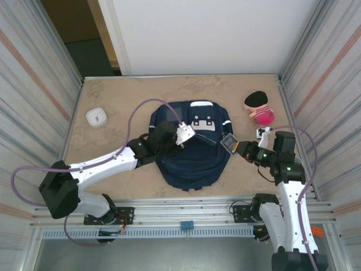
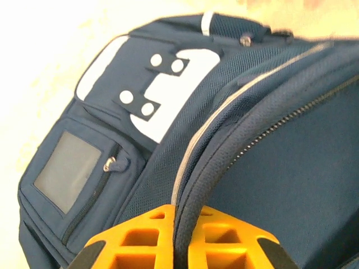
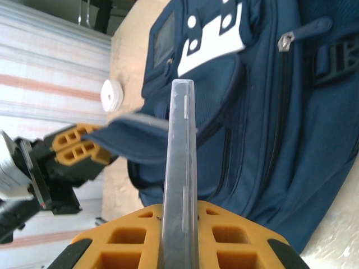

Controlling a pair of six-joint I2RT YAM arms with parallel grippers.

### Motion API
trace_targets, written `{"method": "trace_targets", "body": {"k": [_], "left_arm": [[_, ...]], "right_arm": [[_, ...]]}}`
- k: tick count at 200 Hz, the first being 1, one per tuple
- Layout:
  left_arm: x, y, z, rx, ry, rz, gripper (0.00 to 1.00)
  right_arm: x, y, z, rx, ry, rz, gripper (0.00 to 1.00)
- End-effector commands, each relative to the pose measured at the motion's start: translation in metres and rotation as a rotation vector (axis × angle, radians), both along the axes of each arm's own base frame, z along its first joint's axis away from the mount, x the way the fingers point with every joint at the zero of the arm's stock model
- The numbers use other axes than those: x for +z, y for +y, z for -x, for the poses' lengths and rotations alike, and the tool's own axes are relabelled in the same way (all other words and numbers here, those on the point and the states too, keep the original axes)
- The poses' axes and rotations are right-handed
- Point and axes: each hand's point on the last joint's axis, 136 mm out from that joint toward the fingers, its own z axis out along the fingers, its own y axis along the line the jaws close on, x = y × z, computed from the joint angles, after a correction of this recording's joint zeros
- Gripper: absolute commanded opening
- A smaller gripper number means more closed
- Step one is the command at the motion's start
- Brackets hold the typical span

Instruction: Pack the student bag

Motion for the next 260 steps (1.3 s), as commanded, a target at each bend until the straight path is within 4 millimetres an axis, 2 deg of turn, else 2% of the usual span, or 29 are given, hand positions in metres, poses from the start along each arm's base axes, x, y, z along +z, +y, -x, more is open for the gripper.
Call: {"method": "trace_targets", "body": {"k": [1,26,62,99,141,143,161,199,211,227,231,260], "left_arm": [[0.061,-0.015,-0.006,0.021,-0.011,0.207,0.0],[0.068,-0.024,-0.003,0.011,0.035,0.264,0.0],[0.072,-0.033,0.002,-0.014,0.09,0.323,0.0],[0.081,-0.036,0.009,-0.039,0.113,0.371,0.0],[0.087,-0.037,0.018,-0.073,0.125,0.405,0.0],[0.087,-0.037,0.018,-0.073,0.127,0.405,0.0],[0.09,-0.034,0.021,-0.07,0.125,0.417,0.0],[0.083,-0.031,0.021,-0.057,0.131,0.408,0.0],[0.081,-0.029,0.02,-0.045,0.128,0.403,0.0],[0.078,-0.026,0.016,-0.021,0.12,0.393,0.0],[0.077,-0.026,0.015,-0.016,0.119,0.392,0.0],[0.074,-0.026,0.011,-0.002,0.121,0.382,0.0]], "right_arm": [[-0.001,0.017,0.029,0.059,0.08,-0.076,0.11],[-0.004,0.036,0.037,0.106,0.098,-0.123,0.12],[-0.013,0.074,0.026,0.172,0.091,-0.149,0.12],[-0.014,0.113,-0.003,0.149,0.053,-0.187,0.12],[-0.016,0.134,-0.041,0.055,0.052,-0.242,0.14],[-0.022,0.135,-0.043,0.048,0.066,-0.233,0.14],[-0.032,0.132,-0.059,-0.02,0.076,-0.213,0.16],[-0.045,0.109,-0.078,-0.122,0.103,-0.173,0.39],[-0.046,0.103,-0.074,-0.122,0.111,-0.151,0.49],[-0.051,0.093,-0.062,-0.13,0.131,-0.117,0.55],[-0.047,0.09,-0.057,-0.128,0.121,-0.12,0.57],[-0.053,0.072,-0.025,-0.122,0.154,-0.083,0.58]]}}
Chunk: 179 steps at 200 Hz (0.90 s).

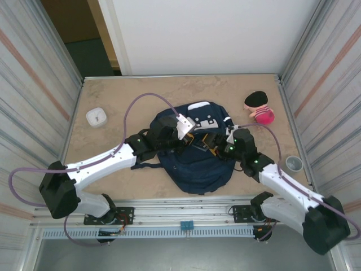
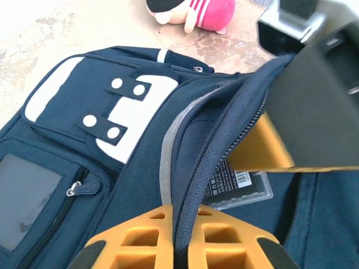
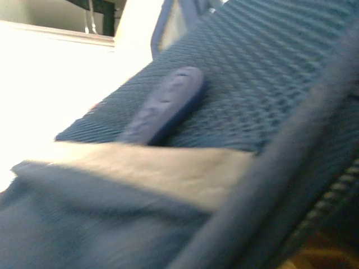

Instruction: Pack the student bag

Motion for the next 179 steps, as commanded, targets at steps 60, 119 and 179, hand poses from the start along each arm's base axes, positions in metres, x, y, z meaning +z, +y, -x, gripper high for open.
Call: {"method": "trace_targets", "body": {"k": [60,119,179], "left_arm": [[0.048,-0.011,-0.008,0.006,-0.078,0.146,0.0],[0.051,-0.015,-0.001,-0.033,-0.07,0.176,0.0],[0.025,-0.015,0.002,-0.06,-0.071,0.136,0.0]], "right_arm": [[-0.027,-0.042,0.055,-0.032,0.092,0.112,0.46],[0.001,-0.015,0.048,0.015,-0.051,0.053,0.36],[0.062,0.009,0.043,0.116,-0.231,-0.081,0.74]]}}
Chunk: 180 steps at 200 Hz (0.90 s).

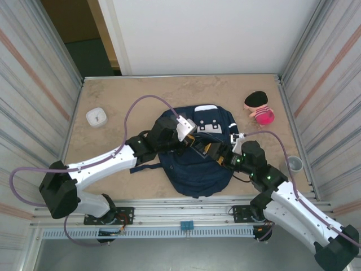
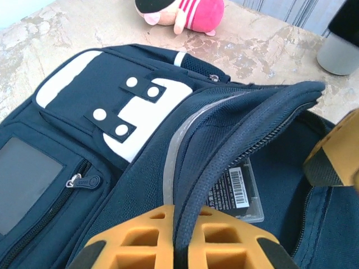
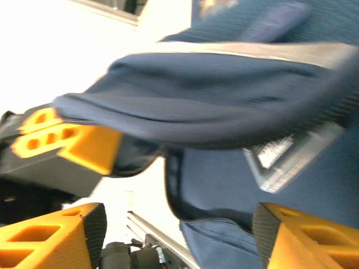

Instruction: Pack the student bag

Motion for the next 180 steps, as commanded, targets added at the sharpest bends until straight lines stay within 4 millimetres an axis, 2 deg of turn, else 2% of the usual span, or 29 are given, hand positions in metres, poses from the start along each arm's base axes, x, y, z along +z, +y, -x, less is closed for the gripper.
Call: {"method": "trace_targets", "body": {"k": [1,35,63,76,91,102,118,139,159,180], "left_arm": [[0.033,-0.011,-0.003,-0.038,-0.085,0.109,0.0],[0.018,-0.019,0.003,-0.107,-0.077,0.093,0.02],[0.008,-0.026,0.011,-0.168,-0.091,0.057,0.04],[0.005,-0.028,0.014,-0.192,-0.089,0.04,0.06],[0.002,-0.03,0.019,-0.221,-0.096,0.042,0.1],[0.001,-0.03,0.021,-0.23,-0.092,0.041,0.18],[-0.001,-0.021,0.017,-0.192,-0.082,0.037,0.47],[-0.001,0.001,0.012,-0.15,-0.049,0.069,0.68],[-0.009,0.027,0.007,-0.109,-0.004,0.09,0.77],[-0.04,0.048,0.005,-0.102,0.022,0.028,0.78]], "right_arm": [[0.037,0.012,-0.007,0.027,-0.102,-0.09,0.74],[0.041,0.011,-0.03,-0.017,-0.101,-0.091,0.75],[0.045,0.01,-0.05,-0.038,-0.068,-0.14,0.7],[0.047,0.007,-0.059,-0.042,-0.062,-0.131,0.65],[0.046,0.0,-0.068,-0.056,-0.05,-0.117,0.5],[0.042,-0.008,-0.073,-0.067,-0.028,-0.114,0.44],[0.033,-0.02,-0.078,-0.068,-0.018,-0.089,0.38],[0.024,-0.032,-0.081,-0.062,0.014,-0.08,0.34],[0.023,-0.038,-0.082,-0.046,0.025,-0.074,0.32],[0.021,-0.04,-0.082,-0.032,0.037,-0.063,0.3]]}}
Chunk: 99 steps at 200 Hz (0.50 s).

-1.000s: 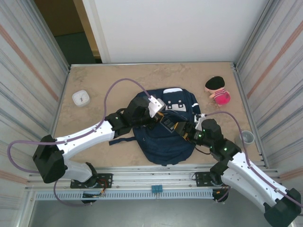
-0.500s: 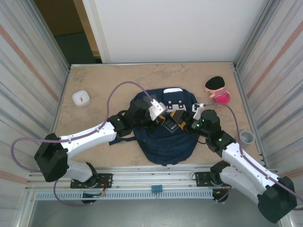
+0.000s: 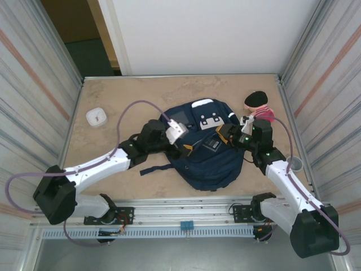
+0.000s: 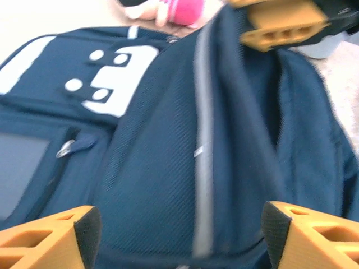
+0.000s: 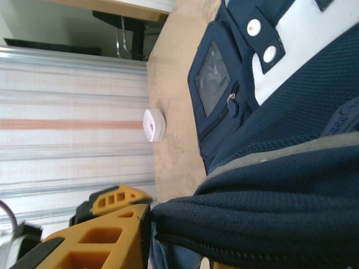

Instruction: Pack the student bag

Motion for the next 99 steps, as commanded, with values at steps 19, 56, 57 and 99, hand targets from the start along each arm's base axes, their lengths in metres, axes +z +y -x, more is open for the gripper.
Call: {"method": "trace_targets", "body": {"k": [19,56,57,99], "left_arm": [[-0.037,0.021,0.009,-0.061,-0.029,-0.067,0.79],[-0.067,0.017,0.004,-0.118,-0.08,-0.14,0.81],[-0.068,0.017,0.004,-0.12,-0.079,-0.142,0.81],[-0.089,0.002,0.005,-0.224,-0.082,-0.154,0.69]], "right_arm": [[0.012,0.005,0.002,0.084,-0.034,0.01,0.29],[0.01,0.005,0.003,0.09,-0.029,0.015,0.29],[0.01,0.005,0.003,0.091,-0.029,0.015,0.29],[0.004,0.005,0.006,0.098,-0.012,0.022,0.28]]}}
